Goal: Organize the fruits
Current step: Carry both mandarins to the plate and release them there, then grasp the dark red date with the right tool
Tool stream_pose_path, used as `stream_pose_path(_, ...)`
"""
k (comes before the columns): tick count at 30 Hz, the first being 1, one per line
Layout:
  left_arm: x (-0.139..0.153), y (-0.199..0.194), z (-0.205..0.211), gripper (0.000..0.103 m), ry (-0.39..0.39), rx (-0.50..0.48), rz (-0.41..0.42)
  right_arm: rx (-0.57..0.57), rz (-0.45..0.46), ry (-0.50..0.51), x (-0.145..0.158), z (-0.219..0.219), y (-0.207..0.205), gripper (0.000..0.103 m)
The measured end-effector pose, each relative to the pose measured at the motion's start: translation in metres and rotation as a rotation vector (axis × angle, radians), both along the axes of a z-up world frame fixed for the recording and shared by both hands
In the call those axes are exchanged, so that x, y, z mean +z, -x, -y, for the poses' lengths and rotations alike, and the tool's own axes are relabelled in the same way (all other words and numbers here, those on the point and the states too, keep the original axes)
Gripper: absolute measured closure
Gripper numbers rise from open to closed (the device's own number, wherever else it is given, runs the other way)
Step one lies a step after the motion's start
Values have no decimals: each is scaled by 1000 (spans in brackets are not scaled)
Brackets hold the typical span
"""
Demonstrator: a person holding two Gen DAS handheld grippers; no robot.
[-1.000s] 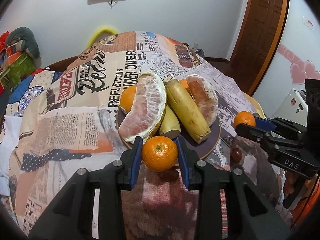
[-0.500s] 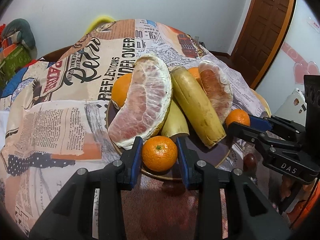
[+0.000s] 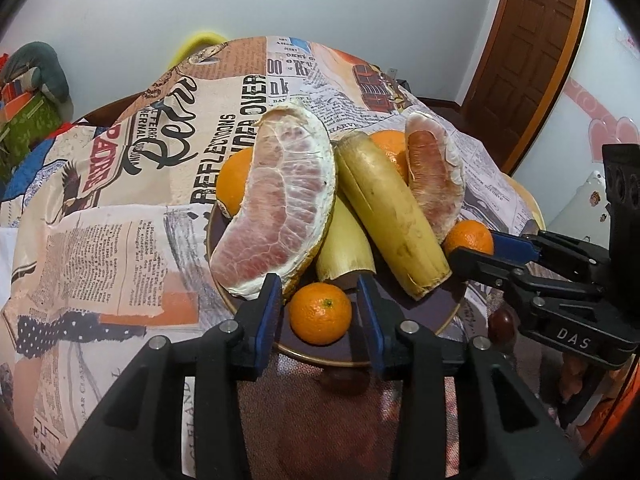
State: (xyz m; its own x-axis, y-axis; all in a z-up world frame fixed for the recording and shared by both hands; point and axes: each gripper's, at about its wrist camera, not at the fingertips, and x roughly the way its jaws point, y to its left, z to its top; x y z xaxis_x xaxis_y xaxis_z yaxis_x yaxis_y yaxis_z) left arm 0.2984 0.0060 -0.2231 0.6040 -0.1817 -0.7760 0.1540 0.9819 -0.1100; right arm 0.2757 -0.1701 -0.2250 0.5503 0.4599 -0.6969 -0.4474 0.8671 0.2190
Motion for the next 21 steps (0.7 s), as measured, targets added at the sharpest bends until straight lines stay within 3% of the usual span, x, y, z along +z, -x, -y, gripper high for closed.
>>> stream_pose_path(5, 7, 5, -2, 64, 2, 4, 7, -5, -23, -15, 4, 5, 2, 68)
stream_pose_path(21, 40, 47, -9, 58, -16, 35, 65, -20, 52, 33, 29, 20, 34, 68)
